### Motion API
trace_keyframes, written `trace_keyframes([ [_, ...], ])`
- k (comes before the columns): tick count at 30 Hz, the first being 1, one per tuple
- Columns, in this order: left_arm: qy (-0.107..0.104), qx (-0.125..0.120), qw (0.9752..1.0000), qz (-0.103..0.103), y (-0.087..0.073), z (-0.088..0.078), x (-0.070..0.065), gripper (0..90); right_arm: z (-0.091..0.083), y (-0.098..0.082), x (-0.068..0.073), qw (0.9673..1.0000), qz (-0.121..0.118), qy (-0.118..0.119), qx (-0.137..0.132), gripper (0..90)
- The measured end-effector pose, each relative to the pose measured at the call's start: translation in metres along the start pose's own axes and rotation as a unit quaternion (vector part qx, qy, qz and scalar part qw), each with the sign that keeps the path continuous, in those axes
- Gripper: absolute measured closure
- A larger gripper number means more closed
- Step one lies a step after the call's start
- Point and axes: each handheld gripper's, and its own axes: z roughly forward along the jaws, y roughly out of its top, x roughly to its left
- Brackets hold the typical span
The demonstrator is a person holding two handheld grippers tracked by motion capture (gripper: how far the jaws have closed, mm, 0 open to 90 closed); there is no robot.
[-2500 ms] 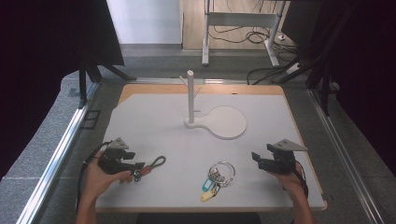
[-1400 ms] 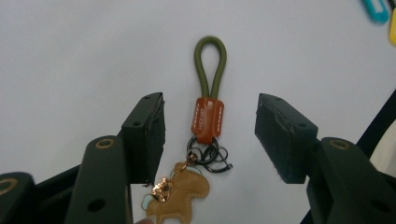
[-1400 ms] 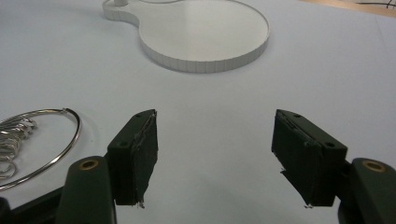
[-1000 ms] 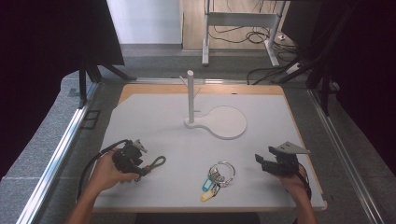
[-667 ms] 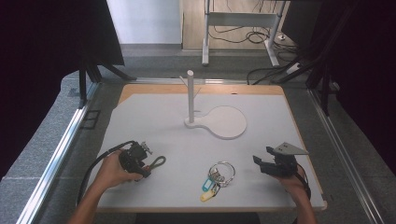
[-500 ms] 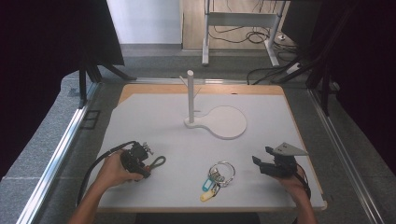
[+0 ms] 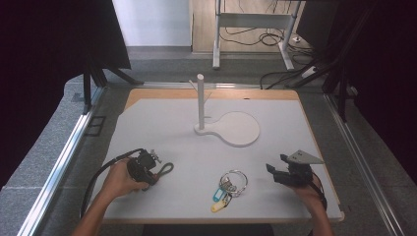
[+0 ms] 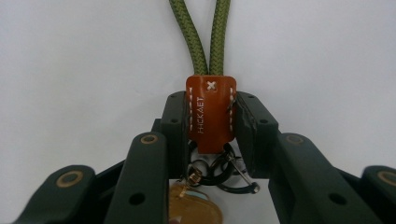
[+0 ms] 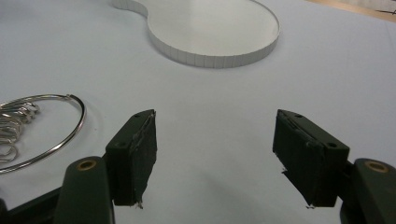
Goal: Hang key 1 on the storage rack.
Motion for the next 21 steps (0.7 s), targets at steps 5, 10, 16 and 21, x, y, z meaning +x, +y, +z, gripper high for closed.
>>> trace_keyframes([
  [5,0.002,-0.042,0.9991,-0.011,-0.002,-0.013,0.004,67.4,0.0,0.0,-0.001,1.0,0.002,-0.004,0.002,31.2],
  [10,0.008,-0.092,0.9955,-0.019,-0.002,-0.043,0.011,67.4,-0.001,-0.001,-0.001,1.0,0.001,0.0,-0.002,31.2],
  [16,0.015,-0.138,0.9901,-0.023,0.003,-0.067,0.013,67.4,-0.001,-0.001,-0.001,1.0,0.0,-0.001,-0.004,31.4],
  [21,0.007,-0.153,0.9879,-0.026,0.01,-0.074,0.015,67.3,-0.001,-0.001,-0.002,1.0,0.003,-0.005,-0.004,31.6],
])
